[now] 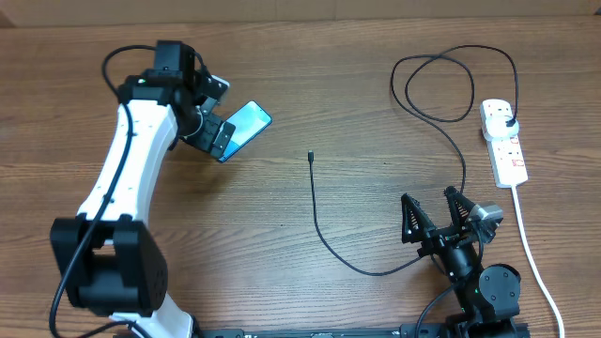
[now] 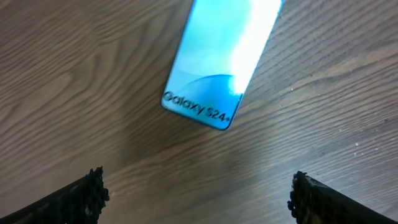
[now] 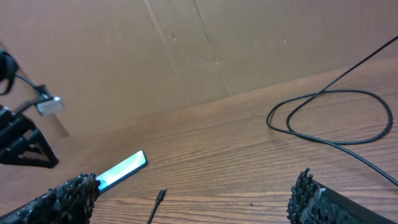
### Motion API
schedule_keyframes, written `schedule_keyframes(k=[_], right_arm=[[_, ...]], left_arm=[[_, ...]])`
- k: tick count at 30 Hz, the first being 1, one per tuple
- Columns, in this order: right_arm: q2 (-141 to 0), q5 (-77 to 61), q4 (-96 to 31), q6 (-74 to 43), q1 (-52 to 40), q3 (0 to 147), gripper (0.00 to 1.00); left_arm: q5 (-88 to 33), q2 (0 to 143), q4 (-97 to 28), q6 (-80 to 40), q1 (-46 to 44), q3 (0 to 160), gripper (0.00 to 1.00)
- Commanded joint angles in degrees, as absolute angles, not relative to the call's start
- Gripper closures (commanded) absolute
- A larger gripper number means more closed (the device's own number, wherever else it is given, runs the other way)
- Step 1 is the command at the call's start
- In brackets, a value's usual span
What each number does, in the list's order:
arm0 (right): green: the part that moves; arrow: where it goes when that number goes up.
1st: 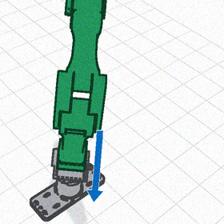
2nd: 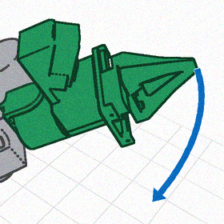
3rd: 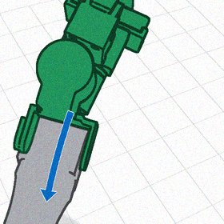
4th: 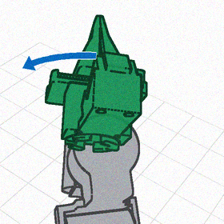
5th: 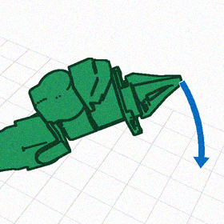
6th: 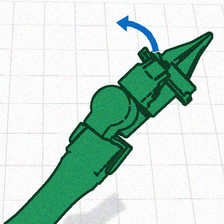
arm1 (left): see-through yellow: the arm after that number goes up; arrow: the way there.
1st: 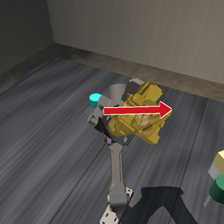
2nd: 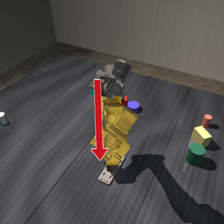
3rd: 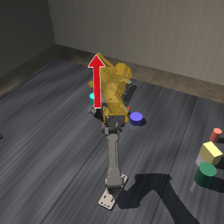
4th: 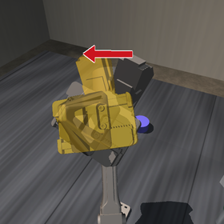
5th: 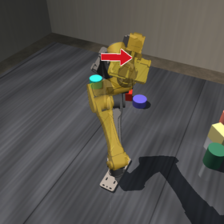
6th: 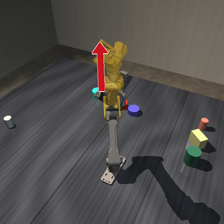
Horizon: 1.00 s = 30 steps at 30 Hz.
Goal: Plug charger to phone and switch on socket
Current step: 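Move the left gripper over the Galaxy S24+ phone and lower, then close the left gripper on the phone's long edges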
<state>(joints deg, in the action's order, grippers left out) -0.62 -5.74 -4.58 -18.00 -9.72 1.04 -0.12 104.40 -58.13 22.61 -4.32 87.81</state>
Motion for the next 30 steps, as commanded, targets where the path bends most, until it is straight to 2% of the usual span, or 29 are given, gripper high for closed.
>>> schedule_keyframes(k=[1, 20, 30], right_arm=[[-0.2, -5.6, -4.4, -18.2, -9.3, 0.4, 0.0], [-0.2, -5.6, -4.4, -18.2, -9.3, 0.4, 0.0], [-0.2, -5.6, -4.4, -18.2, -9.3, 0.4, 0.0]], left_arm=[[0.7, 107.9, -57.2, 27.5, -6.3, 89.4, 0.0], [6.2, 118.1, -45.9, 32.4, -9.5, 90.2, 0.0], [6.2, 120.0, -45.7, 34.7, -9.4, 90.2, 0.0]])
